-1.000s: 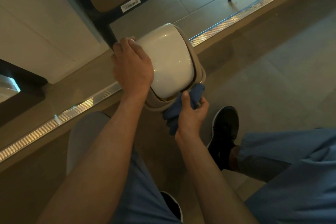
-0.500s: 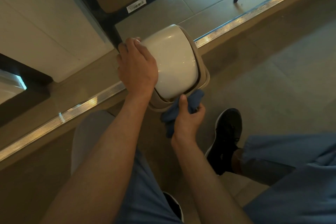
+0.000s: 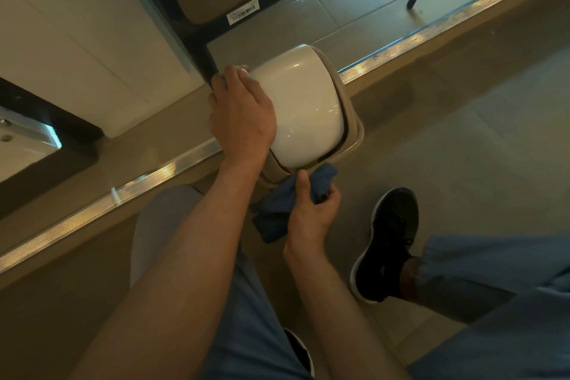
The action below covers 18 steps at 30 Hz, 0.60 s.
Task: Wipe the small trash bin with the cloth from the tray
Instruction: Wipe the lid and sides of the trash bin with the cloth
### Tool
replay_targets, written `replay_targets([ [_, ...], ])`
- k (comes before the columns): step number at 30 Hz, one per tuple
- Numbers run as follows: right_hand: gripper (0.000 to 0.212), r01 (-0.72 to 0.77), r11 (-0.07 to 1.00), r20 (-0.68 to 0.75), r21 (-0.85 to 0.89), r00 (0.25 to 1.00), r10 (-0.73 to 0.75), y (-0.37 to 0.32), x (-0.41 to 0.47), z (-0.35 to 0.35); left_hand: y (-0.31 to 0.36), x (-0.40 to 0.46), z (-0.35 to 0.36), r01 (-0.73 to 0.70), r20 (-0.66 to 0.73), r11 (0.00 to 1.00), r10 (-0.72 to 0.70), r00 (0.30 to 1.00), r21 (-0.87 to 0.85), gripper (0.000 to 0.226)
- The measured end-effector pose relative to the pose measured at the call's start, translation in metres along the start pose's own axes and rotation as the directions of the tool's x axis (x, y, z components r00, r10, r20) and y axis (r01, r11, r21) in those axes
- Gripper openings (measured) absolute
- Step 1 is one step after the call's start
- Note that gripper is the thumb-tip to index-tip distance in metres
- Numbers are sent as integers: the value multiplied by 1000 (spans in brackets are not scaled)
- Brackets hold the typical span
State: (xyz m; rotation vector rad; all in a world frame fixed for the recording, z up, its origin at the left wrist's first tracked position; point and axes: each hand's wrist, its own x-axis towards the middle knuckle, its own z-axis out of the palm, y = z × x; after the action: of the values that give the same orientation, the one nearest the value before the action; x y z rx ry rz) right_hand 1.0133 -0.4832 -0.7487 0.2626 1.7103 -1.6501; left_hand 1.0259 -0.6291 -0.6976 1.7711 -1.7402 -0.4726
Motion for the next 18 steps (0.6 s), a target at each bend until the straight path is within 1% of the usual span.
replay_targets([
  [4, 36, 59, 997, -77, 41, 995, -56, -38, 33, -6, 1, -1, 0, 5, -9, 1000, -5, 1000, -3, 41],
  [7, 30, 120, 993, -56, 18, 991, -119, -52, 38, -14, 1, -1, 0, 17, -6, 1000, -17, 1000, -5, 43],
  [10, 32, 184, 983, -52, -10, 981, -184, -51, 26, -22, 4, -1, 0, 22, -12, 1000, -22, 1000, -17, 42],
  [14, 35, 295, 955, 50, -23, 954, -294, -61, 10, -25, 2, 0, -2, 32, 22, 995, -30, 999, -98, 39],
  [16, 35, 348, 937, 120, -24, 932, -343, -72, 7, -22, 0, 3, -3, 79, 78, 982, -66, 995, -169, 37],
  [18, 37, 362, 932, 218, -35, 912, -346, -86, 4, -16, -3, 7, -7, 129, 132, 955, -96, 987, -268, 34],
])
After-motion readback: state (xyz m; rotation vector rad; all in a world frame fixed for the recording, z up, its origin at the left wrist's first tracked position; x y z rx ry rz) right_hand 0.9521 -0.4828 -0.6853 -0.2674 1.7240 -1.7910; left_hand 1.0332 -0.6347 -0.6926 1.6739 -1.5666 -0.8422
